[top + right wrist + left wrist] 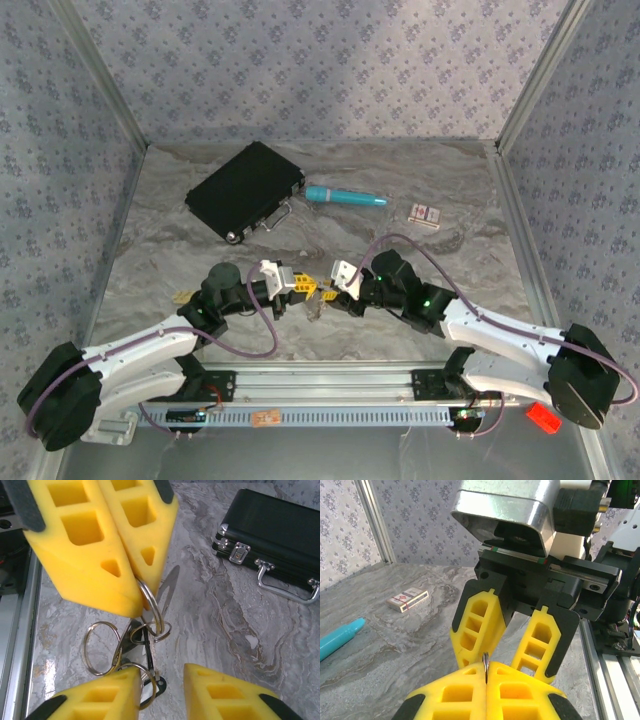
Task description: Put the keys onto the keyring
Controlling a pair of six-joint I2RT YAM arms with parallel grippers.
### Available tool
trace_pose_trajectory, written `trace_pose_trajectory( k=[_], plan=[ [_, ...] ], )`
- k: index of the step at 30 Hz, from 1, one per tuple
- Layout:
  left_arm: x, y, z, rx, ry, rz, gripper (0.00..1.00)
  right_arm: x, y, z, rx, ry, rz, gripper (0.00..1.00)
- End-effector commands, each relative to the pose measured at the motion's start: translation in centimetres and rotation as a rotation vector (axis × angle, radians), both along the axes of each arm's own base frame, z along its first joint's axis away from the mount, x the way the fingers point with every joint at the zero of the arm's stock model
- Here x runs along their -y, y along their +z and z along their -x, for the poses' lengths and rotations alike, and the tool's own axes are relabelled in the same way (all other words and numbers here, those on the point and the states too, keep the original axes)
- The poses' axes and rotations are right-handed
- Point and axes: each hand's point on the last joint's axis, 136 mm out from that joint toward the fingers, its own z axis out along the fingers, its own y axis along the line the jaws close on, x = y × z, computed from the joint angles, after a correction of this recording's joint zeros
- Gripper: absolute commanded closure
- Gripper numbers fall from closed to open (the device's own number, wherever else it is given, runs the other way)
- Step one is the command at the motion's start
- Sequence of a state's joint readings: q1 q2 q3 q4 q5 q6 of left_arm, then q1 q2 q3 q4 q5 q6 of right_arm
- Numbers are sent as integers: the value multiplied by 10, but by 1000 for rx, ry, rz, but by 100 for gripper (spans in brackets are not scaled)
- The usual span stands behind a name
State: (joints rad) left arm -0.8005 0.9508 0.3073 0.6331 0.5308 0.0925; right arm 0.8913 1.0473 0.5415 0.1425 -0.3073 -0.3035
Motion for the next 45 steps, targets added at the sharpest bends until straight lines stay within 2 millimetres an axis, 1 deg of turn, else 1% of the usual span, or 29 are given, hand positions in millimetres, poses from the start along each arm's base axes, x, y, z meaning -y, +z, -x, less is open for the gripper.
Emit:
trace_pose_trajectory(
  k=[1, 5, 9, 11, 13, 15, 17, 22, 24, 28, 31, 36, 38, 45],
  plan=[
    [2, 10, 7, 28, -40, 31, 100, -4, 21, 4, 19, 52, -37, 68],
    [2, 7, 9, 34, -53, 23, 100, 11, 19, 12, 2, 89, -1, 64],
    [3, 4, 13, 34, -77, 17, 100, 27, 15, 19, -20, 116, 60, 62],
    [4, 4, 14, 30, -89, 14, 100, 32, 10, 20, -26, 116, 95, 61],
    [5, 5, 15, 29, -97, 13, 100, 34, 5, 13, -17, 86, 120, 61],
    [5, 6, 15, 23, -102, 14, 100, 31, 0, 9, -15, 70, 132, 61],
    [5, 7, 15, 22, -102, 15, 100, 25, 0, 9, -17, 75, 114, 61],
    [6, 6, 15, 15, -103, 13, 100, 6, 7, 16, -43, 122, 35, 58],
    [6, 6, 15, 14, -103, 14, 100, 0, 6, 20, -66, 143, 16, 57],
    [6, 6, 15, 15, -103, 16, 100, -9, 8, 24, -101, 166, -17, 55],
    [5, 6, 15, 16, -102, 16, 100, -11, 6, 24, -111, 163, -18, 55],
    [5, 7, 16, 17, -105, 21, 100, -10, -1, 17, -109, 117, 0, 55],
    [6, 7, 16, 17, -108, 21, 100, -9, -4, 13, -98, 97, 16, 56],
    [6, 7, 17, 14, -109, 20, 100, -7, -2, 10, -72, 83, 17, 62]
  ],
)
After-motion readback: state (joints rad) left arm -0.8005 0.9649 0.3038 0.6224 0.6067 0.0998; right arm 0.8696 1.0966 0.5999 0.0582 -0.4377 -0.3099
